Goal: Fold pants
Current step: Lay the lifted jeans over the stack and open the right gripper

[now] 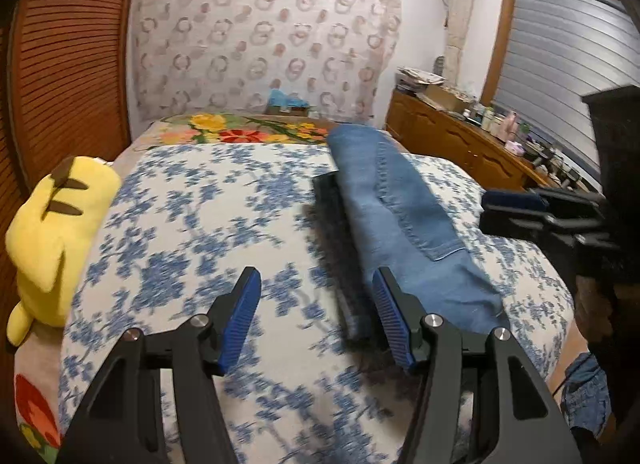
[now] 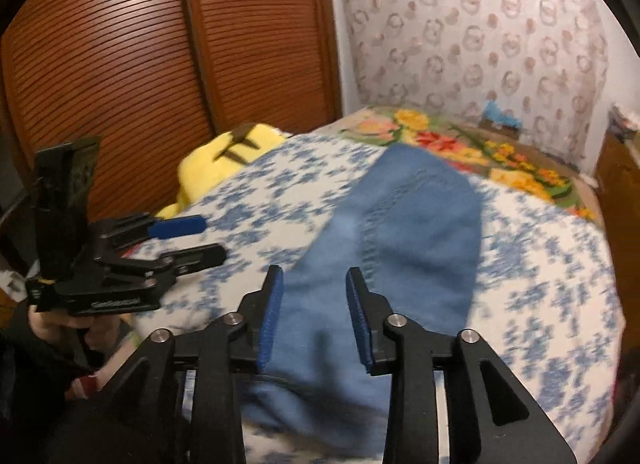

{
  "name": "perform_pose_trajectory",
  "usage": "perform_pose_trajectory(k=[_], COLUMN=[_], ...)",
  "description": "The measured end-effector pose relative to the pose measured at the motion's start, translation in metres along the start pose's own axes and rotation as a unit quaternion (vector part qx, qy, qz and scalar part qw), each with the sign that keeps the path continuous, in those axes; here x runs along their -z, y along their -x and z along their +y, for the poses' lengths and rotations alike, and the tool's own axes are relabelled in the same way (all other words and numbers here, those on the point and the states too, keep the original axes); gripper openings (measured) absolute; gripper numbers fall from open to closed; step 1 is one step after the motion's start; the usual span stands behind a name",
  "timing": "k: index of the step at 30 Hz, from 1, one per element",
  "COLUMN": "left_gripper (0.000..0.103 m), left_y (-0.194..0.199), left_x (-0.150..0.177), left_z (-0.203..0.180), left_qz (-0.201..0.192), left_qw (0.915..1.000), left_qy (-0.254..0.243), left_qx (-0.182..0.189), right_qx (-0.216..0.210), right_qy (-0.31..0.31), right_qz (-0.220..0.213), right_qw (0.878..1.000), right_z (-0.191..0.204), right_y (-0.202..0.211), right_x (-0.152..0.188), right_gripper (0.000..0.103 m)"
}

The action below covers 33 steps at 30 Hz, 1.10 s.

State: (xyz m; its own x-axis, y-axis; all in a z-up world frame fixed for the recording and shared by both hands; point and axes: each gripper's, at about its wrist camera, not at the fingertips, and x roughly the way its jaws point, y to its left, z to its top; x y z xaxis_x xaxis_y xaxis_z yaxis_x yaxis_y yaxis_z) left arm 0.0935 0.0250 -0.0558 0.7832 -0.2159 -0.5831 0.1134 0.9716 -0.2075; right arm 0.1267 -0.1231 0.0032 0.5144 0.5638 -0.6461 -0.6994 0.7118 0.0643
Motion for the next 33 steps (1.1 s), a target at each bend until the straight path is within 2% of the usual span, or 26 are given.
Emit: perform_pose_trajectory(k=[1, 3, 9, 16, 21, 23, 24, 25, 27, 29, 30, 33], left_gripper=[0.057, 0.057, 0.057, 0.057, 0.057, 0.057, 0.056, 0.048, 0.040, 0.037, 0.029, 0.017], left_y=[-0.004, -0.010, -0.029, -0.061, -0.068, -0.070, -0.070, -0.071, -0.075, -0.076, -0.075, -0.074], left_x=[-0.003, -0.009, -0.018, 0.001, 0.009, 0.011, 0.011, 0.012, 0.012, 0.011, 0.010, 0.008], left_z=[-0.004, -0.012, -0.034, -0.029, -0.017, -0.015, -0.013, -0.010, -0.005, -0.006, -0.006, -0.007], left_qz=[0.003, 0.007, 0.024, 0.082, 0.093, 0.094, 0.093, 0.093, 0.098, 0.098, 0.096, 0.094], left_qw=[0.9999, 0.9995, 0.9983, 0.9960, 0.9938, 0.9932, 0.9927, 0.9909, 0.9877, 0.9879, 0.9884, 0.9889], left_qy=[-0.001, -0.002, -0.020, -0.005, 0.031, 0.039, 0.044, 0.058, 0.077, 0.071, 0.069, 0.066], left_qx=[0.011, 0.030, 0.050, 0.034, 0.052, 0.057, 0.063, 0.078, 0.095, 0.097, 0.096, 0.094], right_qx=[0.006, 0.026, 0.061, 0.051, 0.042, 0.027, 0.014, 0.007, -0.015, -0.039, -0.051, -0.093], right_qy=[0.000, -0.003, -0.016, -0.028, -0.040, -0.047, -0.050, -0.052, -0.064, -0.077, -0.084, -0.097], right_qz=[0.000, 0.001, 0.018, 0.035, 0.060, 0.068, 0.075, 0.078, 0.089, 0.095, 0.097, 0.118], right_qw=[1.000, 1.000, 0.998, 0.998, 0.997, 0.996, 0.996, 0.996, 0.994, 0.992, 0.990, 0.984], right_z=[-0.005, -0.022, -0.069, -0.102, -0.123, -0.130, -0.135, -0.136, -0.142, -0.147, -0.149, -0.150], right_y=[0.000, -0.005, -0.030, -0.064, -0.098, -0.108, -0.114, -0.118, -0.127, -0.131, -0.133, -0.140], right_x=[-0.002, -0.007, -0.018, -0.031, -0.035, -0.033, -0.032, -0.032, -0.029, -0.027, -0.026, -0.023], right_gripper=[0.047, 0.052, 0.055, 0.064, 0.068, 0.073, 0.073, 0.075, 0.077, 0.077, 0.077, 0.075])
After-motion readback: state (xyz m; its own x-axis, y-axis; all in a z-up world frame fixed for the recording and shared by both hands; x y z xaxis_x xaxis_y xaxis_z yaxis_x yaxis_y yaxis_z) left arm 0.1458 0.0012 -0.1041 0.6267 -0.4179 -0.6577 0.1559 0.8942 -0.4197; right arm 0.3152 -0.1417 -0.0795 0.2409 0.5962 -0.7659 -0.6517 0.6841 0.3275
